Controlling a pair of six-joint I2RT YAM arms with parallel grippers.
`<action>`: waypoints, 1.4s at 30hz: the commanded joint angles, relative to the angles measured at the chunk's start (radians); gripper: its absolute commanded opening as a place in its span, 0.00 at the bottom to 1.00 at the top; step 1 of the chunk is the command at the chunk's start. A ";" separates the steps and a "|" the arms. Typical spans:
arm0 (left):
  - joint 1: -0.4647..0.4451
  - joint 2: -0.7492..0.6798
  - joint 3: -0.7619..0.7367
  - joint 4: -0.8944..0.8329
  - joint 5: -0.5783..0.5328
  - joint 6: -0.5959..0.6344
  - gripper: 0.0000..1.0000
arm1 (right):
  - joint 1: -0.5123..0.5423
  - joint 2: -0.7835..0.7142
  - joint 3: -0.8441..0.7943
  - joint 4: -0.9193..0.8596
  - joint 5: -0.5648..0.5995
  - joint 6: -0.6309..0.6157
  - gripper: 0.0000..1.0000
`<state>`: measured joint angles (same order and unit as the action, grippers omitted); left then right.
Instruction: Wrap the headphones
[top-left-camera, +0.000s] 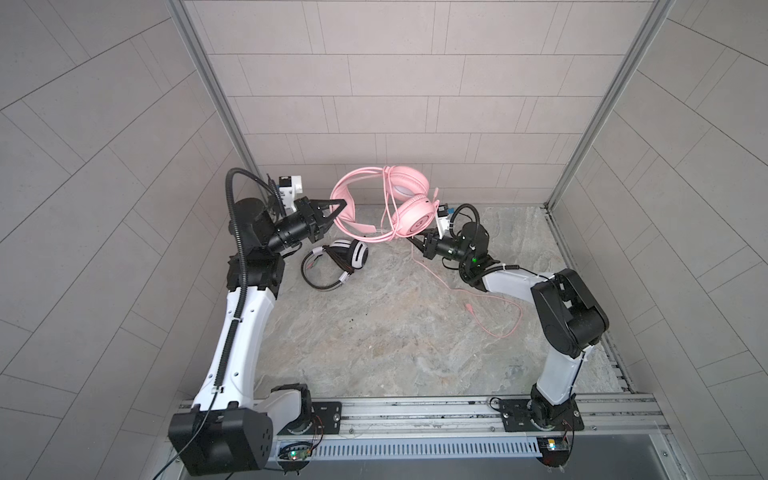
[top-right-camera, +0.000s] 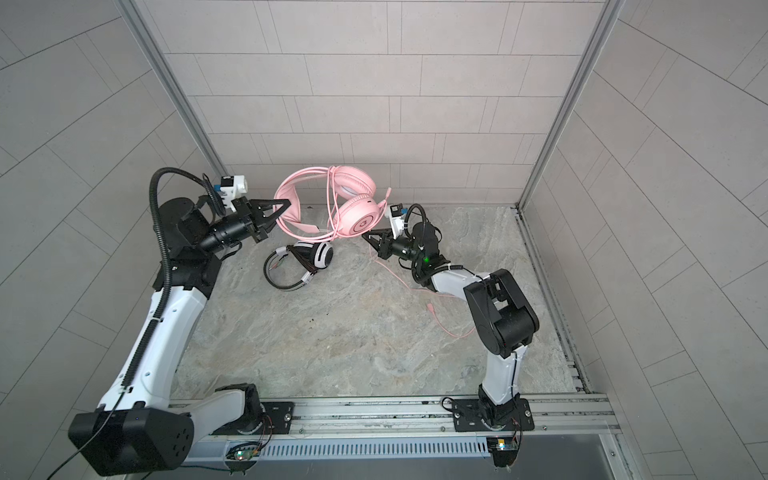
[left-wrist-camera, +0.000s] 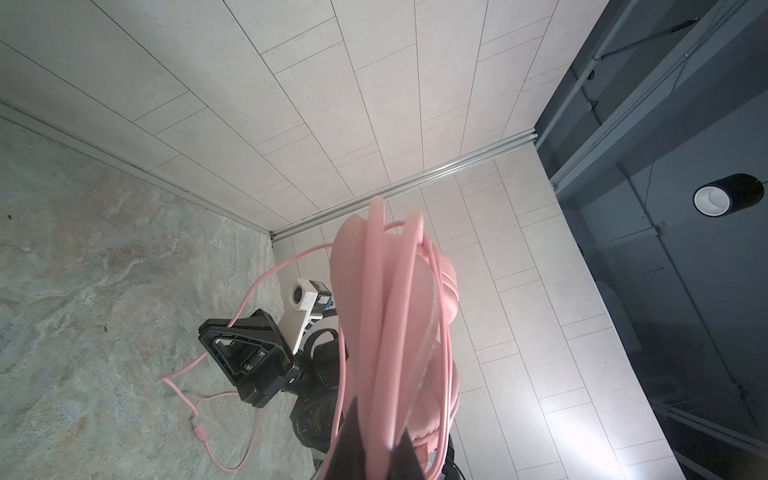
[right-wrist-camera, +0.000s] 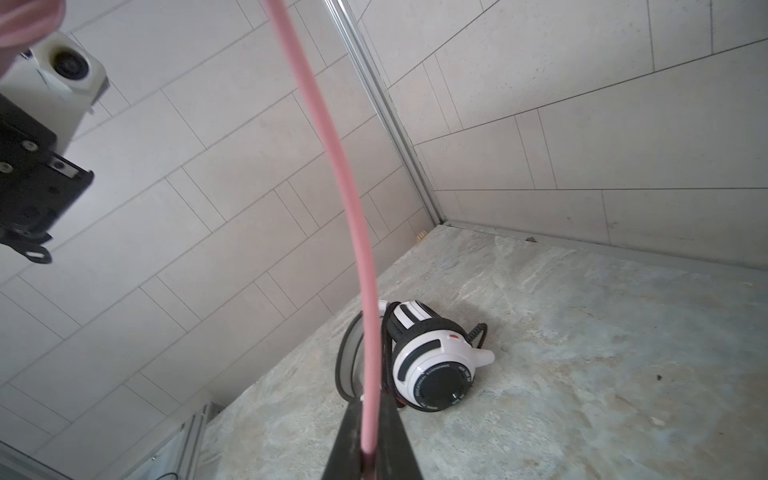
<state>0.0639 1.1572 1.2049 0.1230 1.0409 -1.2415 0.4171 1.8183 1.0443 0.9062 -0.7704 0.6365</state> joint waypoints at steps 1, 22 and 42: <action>-0.003 -0.009 0.058 0.097 -0.026 -0.008 0.00 | 0.009 -0.064 -0.086 0.092 -0.010 0.046 0.01; -0.089 -0.047 -0.071 -0.025 -0.335 0.264 0.00 | 0.476 -0.473 -0.073 -0.812 0.285 -0.336 0.00; -0.297 -0.067 -0.043 -0.569 -0.510 0.819 0.00 | 0.411 -0.436 0.572 -1.607 0.628 -0.645 0.00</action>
<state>-0.2436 1.1275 1.1233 -0.3298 0.5911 -0.6052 0.8745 1.4590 1.5848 -0.6323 -0.2657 0.0521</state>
